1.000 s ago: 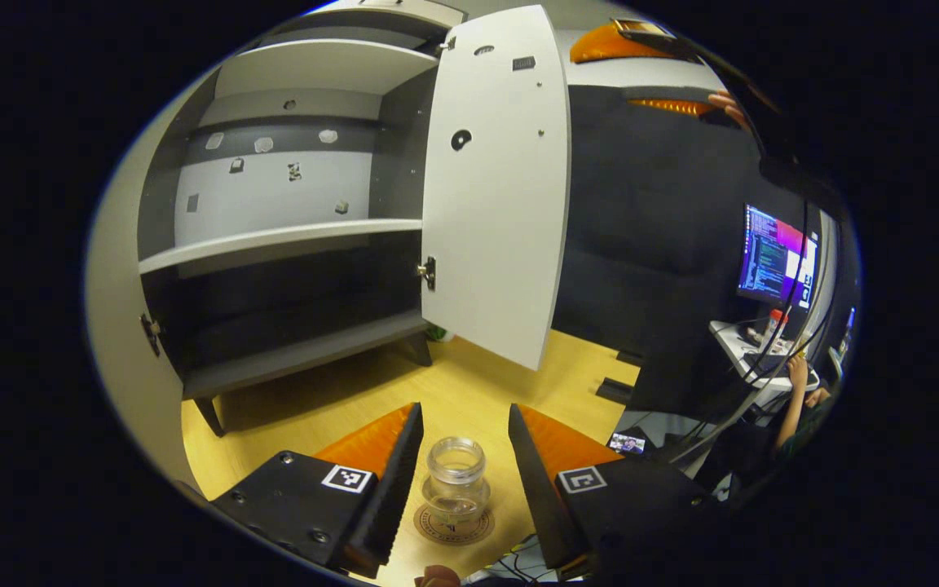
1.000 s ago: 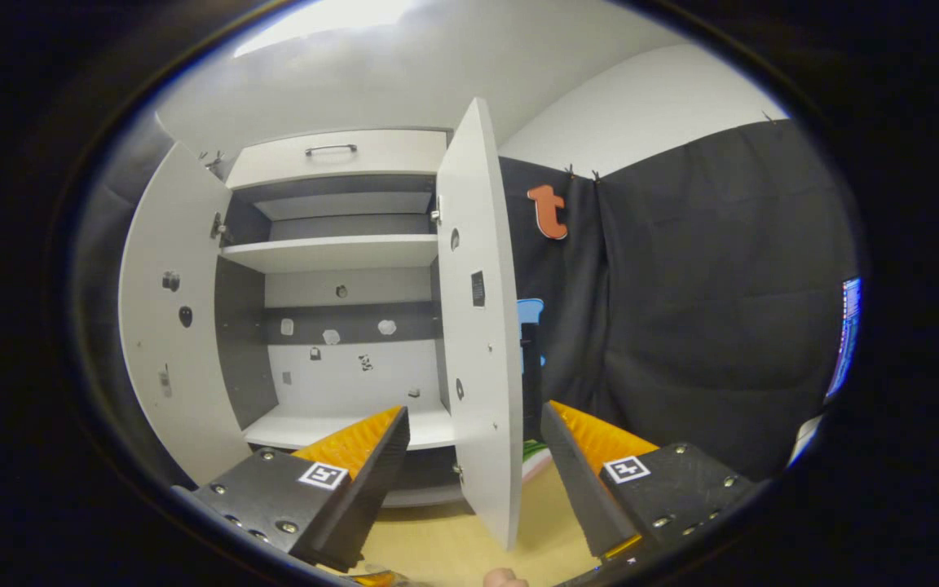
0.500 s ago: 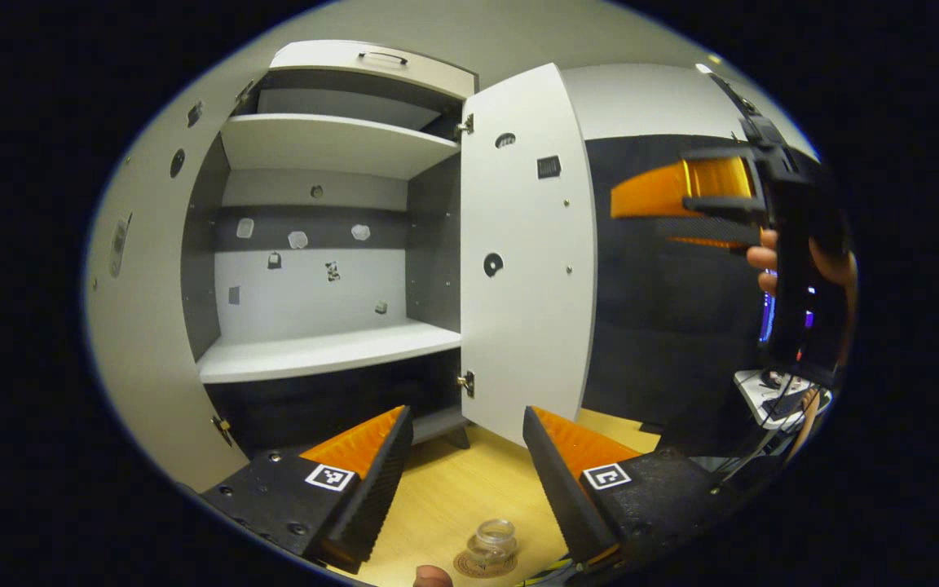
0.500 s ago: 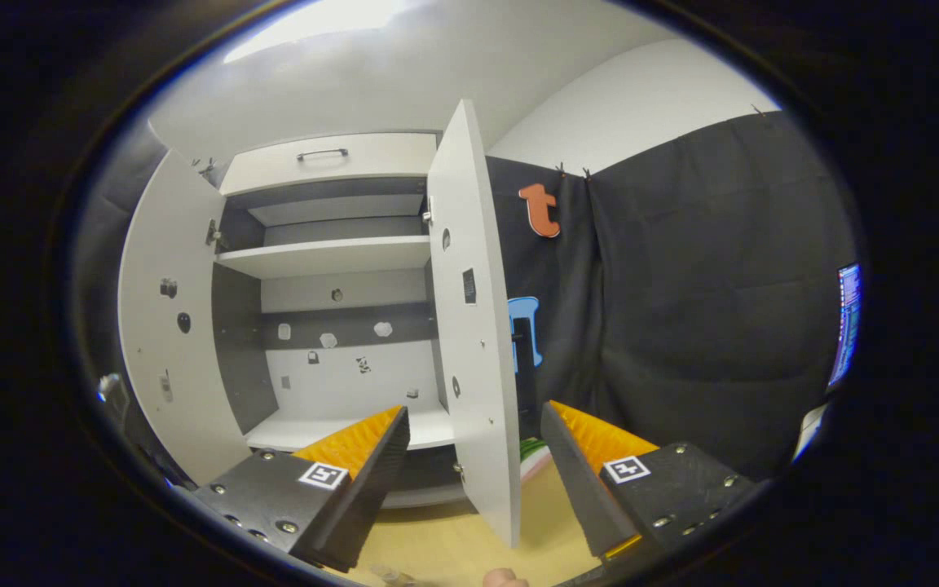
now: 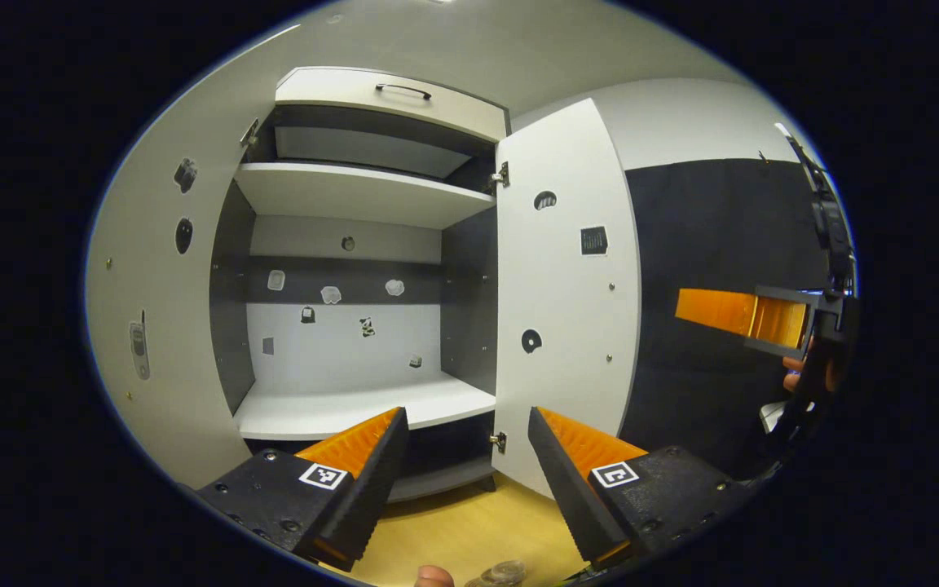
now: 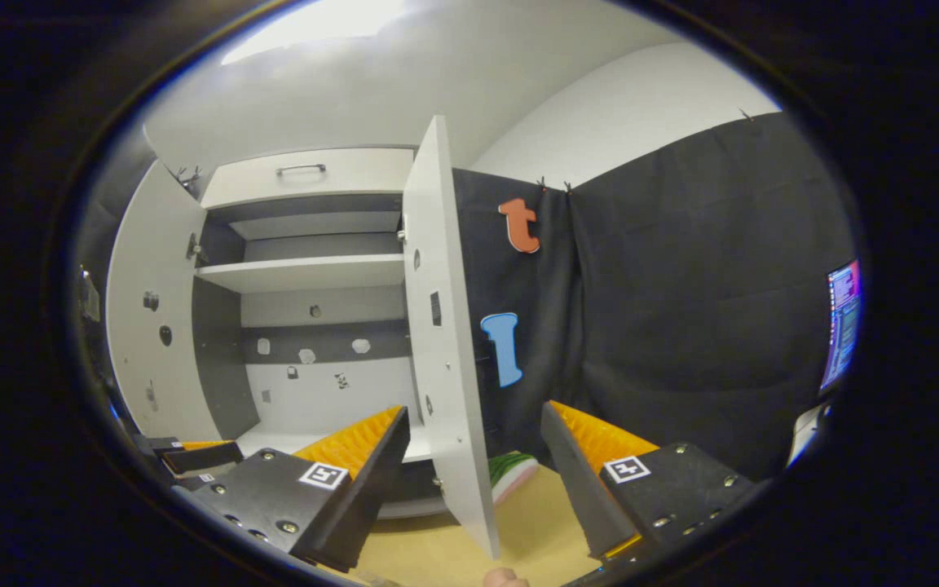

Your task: Grasp the bottle in the cabinet with the left hand and place it on the coaster, then close the right door with the right hand and the left door with the left hand.

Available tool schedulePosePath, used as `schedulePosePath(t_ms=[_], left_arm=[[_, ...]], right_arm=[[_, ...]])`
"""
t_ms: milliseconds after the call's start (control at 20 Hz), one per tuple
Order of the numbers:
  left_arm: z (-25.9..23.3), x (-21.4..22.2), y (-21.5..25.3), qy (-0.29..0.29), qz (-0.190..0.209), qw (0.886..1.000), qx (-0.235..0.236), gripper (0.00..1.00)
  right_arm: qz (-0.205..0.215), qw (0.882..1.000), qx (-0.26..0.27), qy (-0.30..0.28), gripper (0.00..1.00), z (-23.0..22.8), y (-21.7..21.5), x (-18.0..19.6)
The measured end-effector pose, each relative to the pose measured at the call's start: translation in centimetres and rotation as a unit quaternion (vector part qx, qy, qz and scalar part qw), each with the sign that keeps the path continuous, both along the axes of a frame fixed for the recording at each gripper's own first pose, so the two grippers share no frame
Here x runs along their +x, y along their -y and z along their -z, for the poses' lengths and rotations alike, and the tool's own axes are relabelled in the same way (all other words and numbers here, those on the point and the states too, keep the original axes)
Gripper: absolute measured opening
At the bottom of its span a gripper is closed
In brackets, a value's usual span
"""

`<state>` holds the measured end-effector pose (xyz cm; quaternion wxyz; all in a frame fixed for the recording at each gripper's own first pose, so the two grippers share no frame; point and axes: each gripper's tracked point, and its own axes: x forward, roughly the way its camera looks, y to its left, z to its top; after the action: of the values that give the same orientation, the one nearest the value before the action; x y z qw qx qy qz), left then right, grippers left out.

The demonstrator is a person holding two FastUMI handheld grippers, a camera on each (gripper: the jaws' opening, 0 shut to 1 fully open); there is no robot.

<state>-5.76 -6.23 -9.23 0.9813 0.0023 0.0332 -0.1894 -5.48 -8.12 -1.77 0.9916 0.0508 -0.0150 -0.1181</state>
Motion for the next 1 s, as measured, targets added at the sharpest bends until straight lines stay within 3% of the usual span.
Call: schedulePosePath(t_ms=[450,500,550,600,650,900,1000], left_arm=[[-3.5,1.8,-0.2,0.023,-0.04,0.999,-0.015,0.93],[-3.7,1.9,-0.4,0.024,-0.046,0.999,-0.016,0.93],[-3.9,2.0,-0.6,0.025,-0.052,0.998,-0.018,0.93],[-4.2,2.2,-0.8,0.027,-0.059,0.998,-0.021,0.93],[-4.4,2.3,-0.8,0.029,-0.063,0.997,-0.025,0.93],[-4.6,3.0,-2.0,0.026,-0.088,0.995,-0.028,0.93],[-4.2,3.4,-2.4,0.023,-0.098,0.995,-0.025,0.93]], right_arm=[[0.04,0.999,0.011,-0.009,0.98,0.7,4.7,2.0],[0.038,0.999,0.014,-0.012,0.94,0.9,5.0,2.3],[0.035,0.999,0.018,-0.013,0.98,1.0,5.1,2.7],[0.031,0.999,0.022,-0.014,0.94,1.2,5.2,2.9],[0.027,0.999,0.024,-0.016,0.98,1.3,5.3,3.2],[-0.002,0.999,0.03,-0.021,0.94,1.6,4.2,5.5],[-0.012,0.999,0.028,-0.022,0.98,1.7,3.5,6.4]])
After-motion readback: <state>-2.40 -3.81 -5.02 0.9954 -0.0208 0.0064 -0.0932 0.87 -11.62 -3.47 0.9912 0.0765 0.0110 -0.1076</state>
